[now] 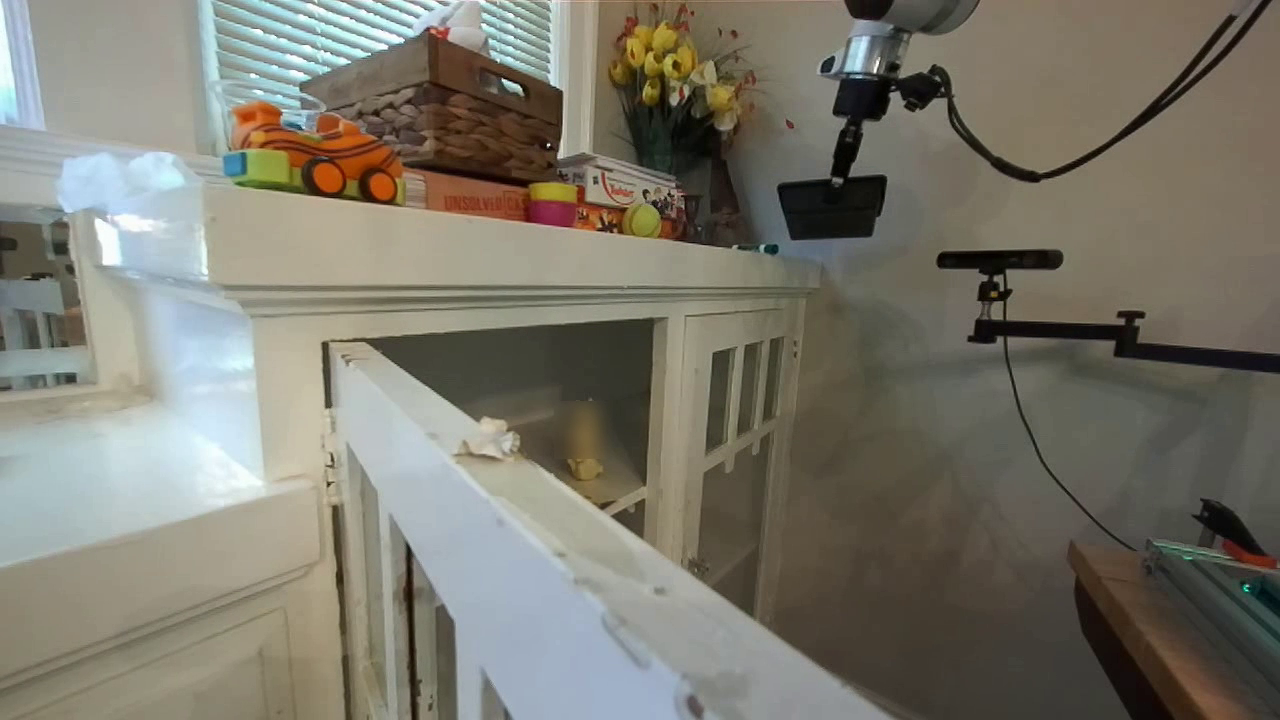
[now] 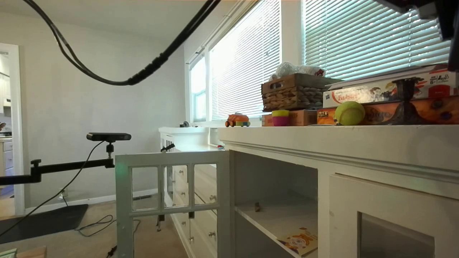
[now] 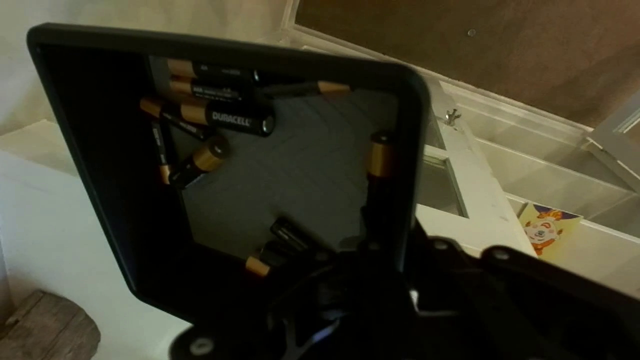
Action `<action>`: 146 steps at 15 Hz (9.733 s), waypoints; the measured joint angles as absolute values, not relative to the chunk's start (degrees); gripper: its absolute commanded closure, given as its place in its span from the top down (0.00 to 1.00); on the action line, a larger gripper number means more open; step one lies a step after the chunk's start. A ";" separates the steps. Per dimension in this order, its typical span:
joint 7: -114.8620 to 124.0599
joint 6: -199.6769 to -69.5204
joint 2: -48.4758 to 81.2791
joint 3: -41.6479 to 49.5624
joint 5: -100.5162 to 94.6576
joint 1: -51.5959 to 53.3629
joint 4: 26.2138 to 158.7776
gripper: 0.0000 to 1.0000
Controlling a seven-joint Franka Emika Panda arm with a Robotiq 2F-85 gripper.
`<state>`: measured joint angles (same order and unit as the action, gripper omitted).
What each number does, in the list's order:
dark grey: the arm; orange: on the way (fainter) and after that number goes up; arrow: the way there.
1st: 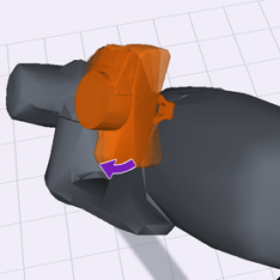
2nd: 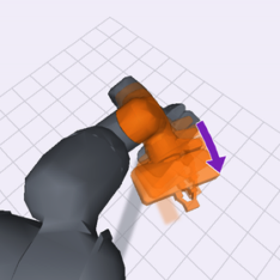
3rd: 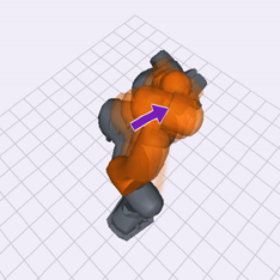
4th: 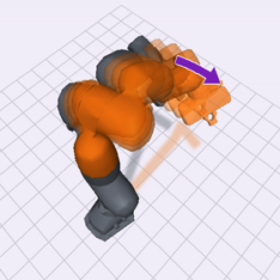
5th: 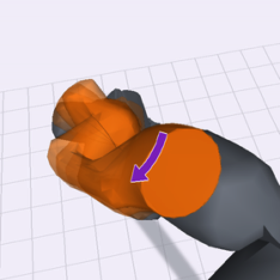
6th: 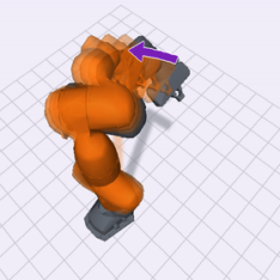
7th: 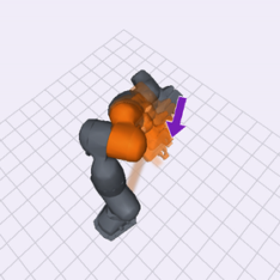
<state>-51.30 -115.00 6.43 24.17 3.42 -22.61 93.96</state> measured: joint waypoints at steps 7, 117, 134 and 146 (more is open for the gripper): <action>-52.12 -121.36 6.48 22.91 3.43 -23.06 97.58 0.03; -55.83 -100.01 -1.07 4.51 12.07 -16.22 96.33 1.00; -9.81 -105.16 0.03 6.22 -1.76 -9.44 107.36 1.00; -15.53 -110.33 0.08 5.67 -1.68 -7.44 114.08 1.00</action>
